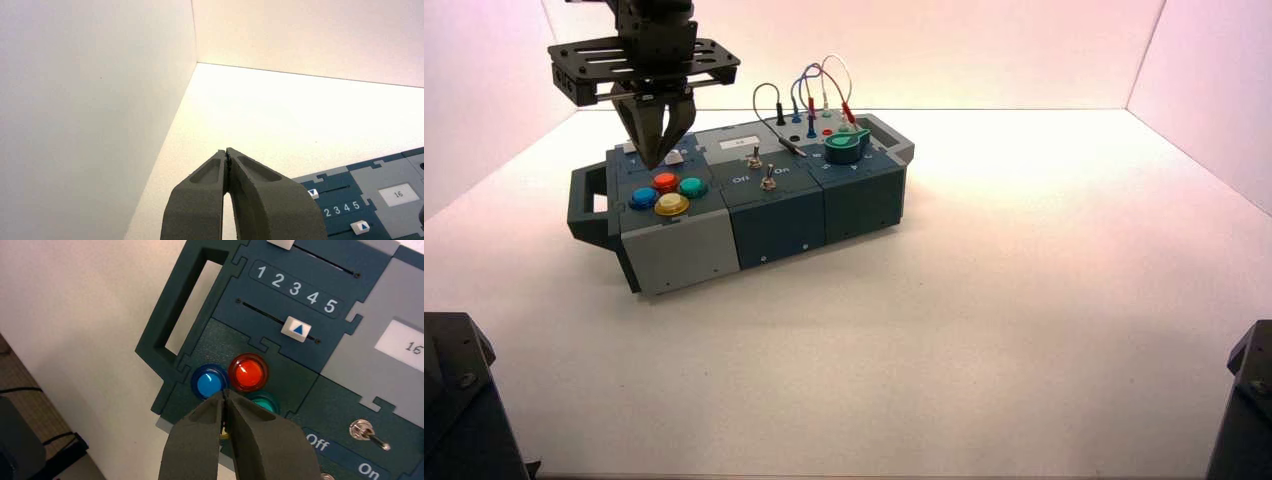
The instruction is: Push the red button with the right gripper.
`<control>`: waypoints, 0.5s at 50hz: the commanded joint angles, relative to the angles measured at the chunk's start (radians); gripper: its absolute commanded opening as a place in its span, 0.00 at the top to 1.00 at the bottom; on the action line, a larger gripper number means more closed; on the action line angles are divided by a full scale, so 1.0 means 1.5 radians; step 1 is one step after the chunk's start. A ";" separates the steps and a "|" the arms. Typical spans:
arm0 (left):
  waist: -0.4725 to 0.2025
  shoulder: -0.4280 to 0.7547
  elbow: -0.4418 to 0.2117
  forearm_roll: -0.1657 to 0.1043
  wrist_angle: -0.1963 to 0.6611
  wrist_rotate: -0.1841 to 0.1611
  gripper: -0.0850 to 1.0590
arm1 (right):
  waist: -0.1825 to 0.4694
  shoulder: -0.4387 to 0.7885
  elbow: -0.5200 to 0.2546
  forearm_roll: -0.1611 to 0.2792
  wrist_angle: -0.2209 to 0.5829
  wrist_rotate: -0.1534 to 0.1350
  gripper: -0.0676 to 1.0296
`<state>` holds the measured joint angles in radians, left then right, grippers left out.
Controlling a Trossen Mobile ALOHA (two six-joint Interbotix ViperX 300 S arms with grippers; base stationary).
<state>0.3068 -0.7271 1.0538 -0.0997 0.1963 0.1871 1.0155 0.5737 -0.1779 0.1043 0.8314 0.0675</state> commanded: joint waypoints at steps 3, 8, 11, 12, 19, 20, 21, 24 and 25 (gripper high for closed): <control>0.005 -0.002 -0.013 0.001 -0.006 0.004 0.95 | 0.005 -0.009 -0.019 0.005 -0.002 -0.001 0.96; 0.005 -0.002 -0.013 0.001 -0.006 0.004 0.95 | 0.005 -0.005 -0.020 0.004 -0.002 -0.001 0.96; 0.005 -0.003 -0.013 0.001 -0.007 0.004 0.95 | 0.004 -0.002 -0.022 0.001 -0.002 -0.001 0.96; 0.005 -0.003 -0.013 0.001 -0.006 0.004 0.95 | 0.004 -0.002 -0.022 0.001 -0.002 -0.001 0.96; 0.005 -0.004 -0.013 0.001 -0.007 0.004 0.95 | 0.001 0.003 -0.031 -0.007 -0.002 0.000 0.96; 0.005 -0.004 -0.013 0.001 -0.006 0.004 0.95 | 0.001 0.004 -0.032 -0.010 -0.002 -0.001 0.96; 0.005 -0.004 -0.013 0.001 -0.007 0.005 0.95 | 0.001 0.004 -0.033 -0.012 -0.002 -0.001 0.96; 0.005 -0.004 -0.013 0.001 -0.007 0.004 0.95 | -0.001 0.005 -0.036 -0.017 -0.002 -0.001 0.96; 0.005 -0.005 -0.013 0.001 -0.007 0.004 0.95 | -0.001 0.005 -0.037 -0.019 -0.002 -0.001 0.96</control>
<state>0.3068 -0.7302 1.0538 -0.0982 0.1948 0.1871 1.0155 0.6075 -0.1979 0.0844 0.8314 0.0675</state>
